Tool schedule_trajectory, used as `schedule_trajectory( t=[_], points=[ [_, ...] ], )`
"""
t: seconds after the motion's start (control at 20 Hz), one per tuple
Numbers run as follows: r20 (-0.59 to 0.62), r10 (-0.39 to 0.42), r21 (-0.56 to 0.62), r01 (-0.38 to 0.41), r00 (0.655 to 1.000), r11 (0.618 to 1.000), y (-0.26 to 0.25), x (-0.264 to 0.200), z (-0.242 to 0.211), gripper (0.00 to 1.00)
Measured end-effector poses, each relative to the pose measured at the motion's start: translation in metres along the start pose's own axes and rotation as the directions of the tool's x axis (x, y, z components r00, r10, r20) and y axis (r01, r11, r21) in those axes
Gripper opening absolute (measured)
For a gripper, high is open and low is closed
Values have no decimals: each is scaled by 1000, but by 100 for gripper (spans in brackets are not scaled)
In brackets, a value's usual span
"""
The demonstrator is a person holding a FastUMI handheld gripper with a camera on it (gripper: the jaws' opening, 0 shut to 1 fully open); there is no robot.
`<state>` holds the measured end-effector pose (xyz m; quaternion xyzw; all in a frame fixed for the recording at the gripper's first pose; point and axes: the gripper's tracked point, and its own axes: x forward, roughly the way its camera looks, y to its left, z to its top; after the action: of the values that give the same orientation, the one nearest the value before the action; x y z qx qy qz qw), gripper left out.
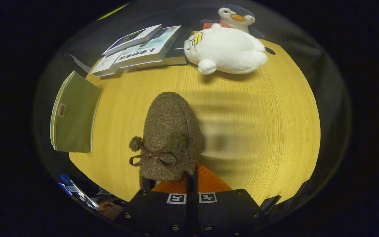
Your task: Open the storage box then place both shoes into the box .Put the left shoe in first, then the right shoe, with the right side of both shoes facing outward in a uniform manner.
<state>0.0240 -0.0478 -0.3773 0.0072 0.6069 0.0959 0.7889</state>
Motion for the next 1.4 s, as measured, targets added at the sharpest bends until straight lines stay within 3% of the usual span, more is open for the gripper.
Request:
schedule_trajectory(
  t=[0.75, 1.4],
  points=[
    [57, 94, -119, -87, 994, 989, 108, -76, 51, 0],
    [55, 211, -305, -185, 976, 934, 231, -116, 100, 0]
  ],
)
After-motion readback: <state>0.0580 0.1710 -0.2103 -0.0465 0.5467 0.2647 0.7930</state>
